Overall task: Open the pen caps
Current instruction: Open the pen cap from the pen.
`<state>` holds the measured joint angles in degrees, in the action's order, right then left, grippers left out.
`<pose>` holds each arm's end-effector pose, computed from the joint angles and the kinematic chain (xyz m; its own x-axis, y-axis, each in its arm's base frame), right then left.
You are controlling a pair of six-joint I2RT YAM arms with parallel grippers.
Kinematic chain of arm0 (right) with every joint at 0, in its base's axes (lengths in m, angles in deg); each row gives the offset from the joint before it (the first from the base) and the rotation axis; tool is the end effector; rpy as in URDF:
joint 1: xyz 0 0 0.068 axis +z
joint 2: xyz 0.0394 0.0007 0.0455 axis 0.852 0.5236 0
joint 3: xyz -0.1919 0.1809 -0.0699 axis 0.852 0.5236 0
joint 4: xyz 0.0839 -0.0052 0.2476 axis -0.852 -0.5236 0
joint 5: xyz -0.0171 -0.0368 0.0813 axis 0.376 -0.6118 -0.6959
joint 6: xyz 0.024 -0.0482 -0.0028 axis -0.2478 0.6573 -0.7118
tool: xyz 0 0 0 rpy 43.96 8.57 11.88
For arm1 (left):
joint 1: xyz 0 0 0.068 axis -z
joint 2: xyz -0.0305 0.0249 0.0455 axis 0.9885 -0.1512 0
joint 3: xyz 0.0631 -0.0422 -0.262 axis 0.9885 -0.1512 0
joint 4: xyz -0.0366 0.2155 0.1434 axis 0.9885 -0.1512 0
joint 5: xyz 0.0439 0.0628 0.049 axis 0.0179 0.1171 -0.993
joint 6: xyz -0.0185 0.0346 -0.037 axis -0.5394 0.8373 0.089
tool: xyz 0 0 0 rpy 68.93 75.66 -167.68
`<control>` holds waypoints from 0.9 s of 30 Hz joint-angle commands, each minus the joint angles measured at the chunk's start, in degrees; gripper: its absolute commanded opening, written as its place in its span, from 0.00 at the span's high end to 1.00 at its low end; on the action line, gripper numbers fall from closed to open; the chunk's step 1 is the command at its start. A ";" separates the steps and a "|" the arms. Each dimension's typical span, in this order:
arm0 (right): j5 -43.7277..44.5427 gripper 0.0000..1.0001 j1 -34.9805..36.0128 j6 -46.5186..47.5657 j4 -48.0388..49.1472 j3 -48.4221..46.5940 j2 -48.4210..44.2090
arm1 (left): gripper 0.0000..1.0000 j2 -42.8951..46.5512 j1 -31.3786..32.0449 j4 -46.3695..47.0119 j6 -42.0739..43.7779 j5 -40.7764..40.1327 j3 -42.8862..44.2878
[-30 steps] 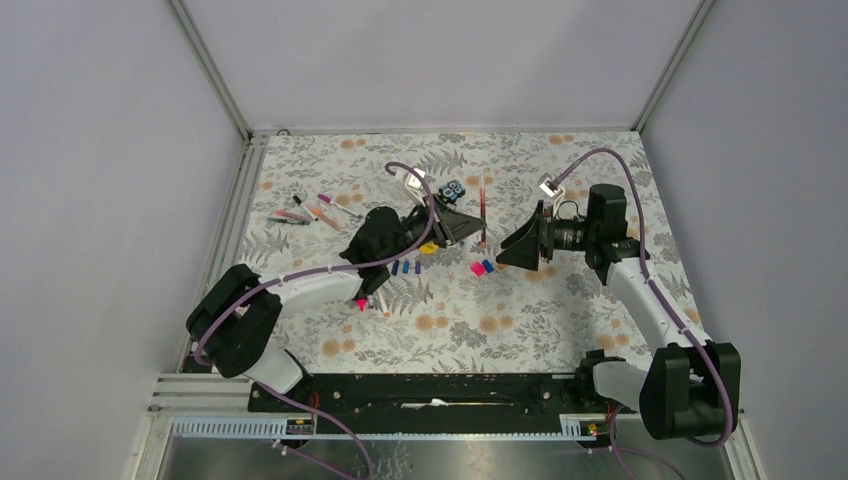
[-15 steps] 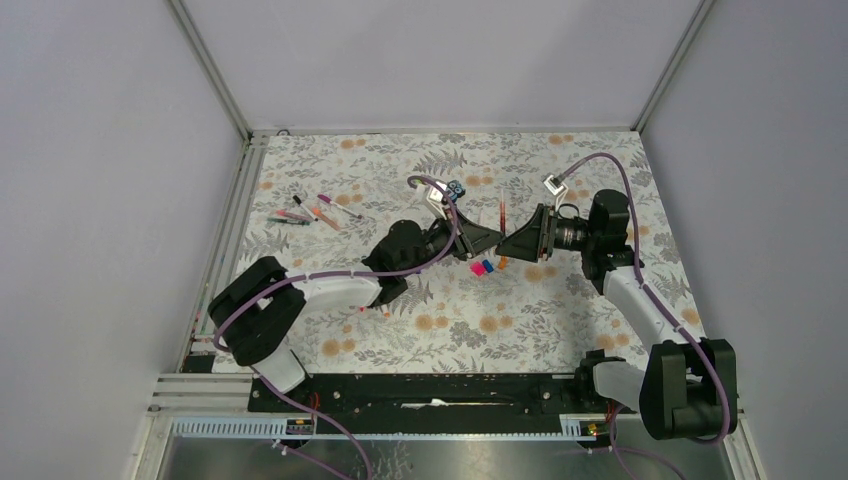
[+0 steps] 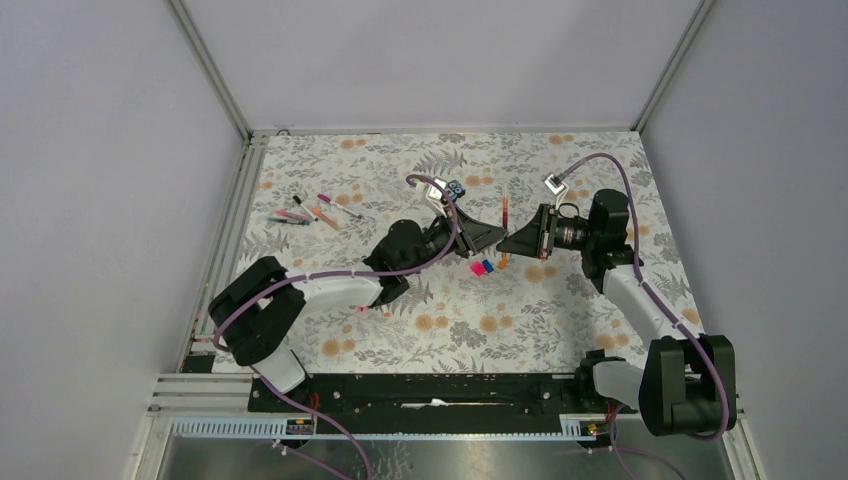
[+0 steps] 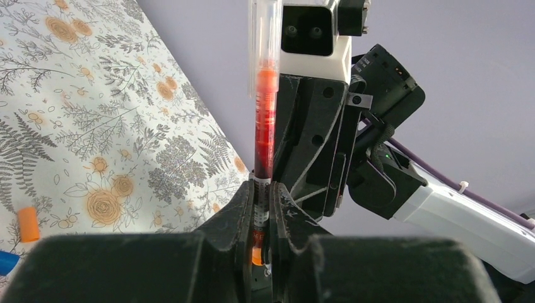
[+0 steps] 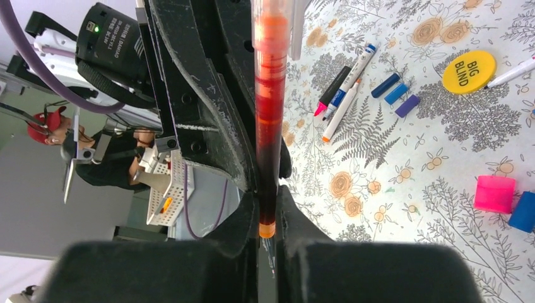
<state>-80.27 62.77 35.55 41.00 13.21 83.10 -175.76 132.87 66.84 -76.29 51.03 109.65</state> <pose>0.2411 0.0525 0.2688 -0.6776 0.1176 -0.7260 -0.7013 0.1938 0.6860 0.2166 -0.2827 0.2599 -0.7034 -0.4636 -0.5388 0.5289 0.1649 -0.8325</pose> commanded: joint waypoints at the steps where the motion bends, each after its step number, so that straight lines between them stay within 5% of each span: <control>1: -1.56 1.00 0.56 0.86 1.06 -0.66 0.18 | 1.00 0.01 0.39 4.05 0.32 -1.00 2.32; 3: -1.55 1.00 0.55 1.78 0.25 -0.86 0.15 | 1.00 0.25 0.52 4.30 0.00 -0.87 2.02; 5: -1.81 1.00 0.50 2.83 -0.38 -0.82 -0.06 | 0.90 1.02 0.52 4.24 -0.21 -1.16 1.43; 13: -5.50 1.00 0.50 19.82 -11.59 -0.45 -3.36 | 0.05 11.63 -0.83 0.38 9.83 -5.89 -3.41; 21: -6.41 1.00 -0.01 30.36 -19.05 0.66 -5.27 | 0.01 13.73 -10.56 7.12 0.46 12.04 -7.54; 27: -3.29 1.00 -0.03 39.62 -28.23 -0.48 -3.96 | 0.01 12.33 -10.10 -1.77 2.79 12.13 -2.13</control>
<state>-84.72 62.88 65.84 20.34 13.63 78.73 -162.51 122.16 68.21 -73.95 59.72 102.65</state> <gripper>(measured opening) 0.067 0.986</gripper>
